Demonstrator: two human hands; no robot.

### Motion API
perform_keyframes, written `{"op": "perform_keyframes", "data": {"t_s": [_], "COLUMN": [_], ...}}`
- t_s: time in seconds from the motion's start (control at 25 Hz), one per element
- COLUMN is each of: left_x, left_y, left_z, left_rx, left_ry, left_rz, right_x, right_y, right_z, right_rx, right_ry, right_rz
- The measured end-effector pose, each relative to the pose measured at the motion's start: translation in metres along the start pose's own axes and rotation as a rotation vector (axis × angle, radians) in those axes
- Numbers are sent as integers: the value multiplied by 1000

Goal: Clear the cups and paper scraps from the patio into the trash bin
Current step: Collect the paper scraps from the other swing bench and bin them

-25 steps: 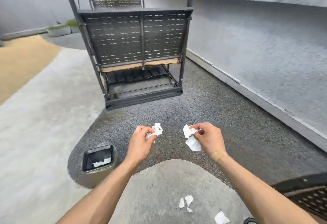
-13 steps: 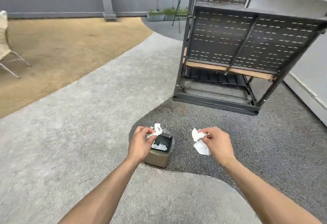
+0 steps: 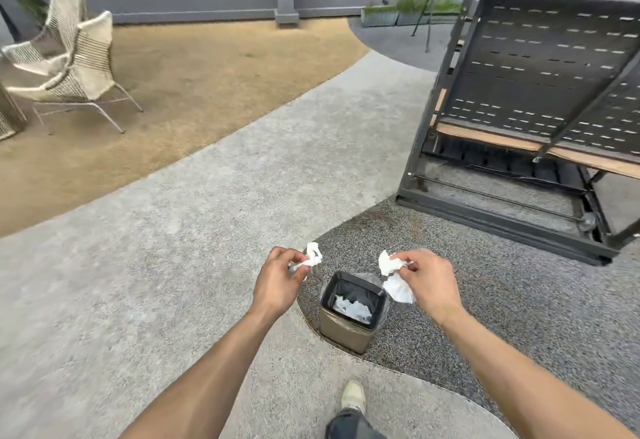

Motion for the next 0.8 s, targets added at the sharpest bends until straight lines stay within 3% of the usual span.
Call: {"op": "perform_keyframes", "data": {"t_s": [0.36, 0.6, 0.8], "left_x": [82, 110, 140], "left_y": [-22, -3, 25], "left_z": [129, 169, 196], "left_rx": [-20, -50, -44], "left_ry": [138, 239, 385], "left_rz": [106, 164, 207], "right_x": [25, 61, 85], "right_y": [-57, -85, -106], "right_z": [134, 156, 152], "right_rx": [74, 193, 361], "right_ry": [104, 152, 98], "right_rz": [-29, -9, 14]}}
Point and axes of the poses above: each hand's wrist, its own z-axis towards the middle knuckle, its own x-axis out of the palm, y = z × x, the point moved 9 cm from there along z, towards the middle knuckle, and after that the axes turned 2 degrees about -y, right-handed, at the moved point
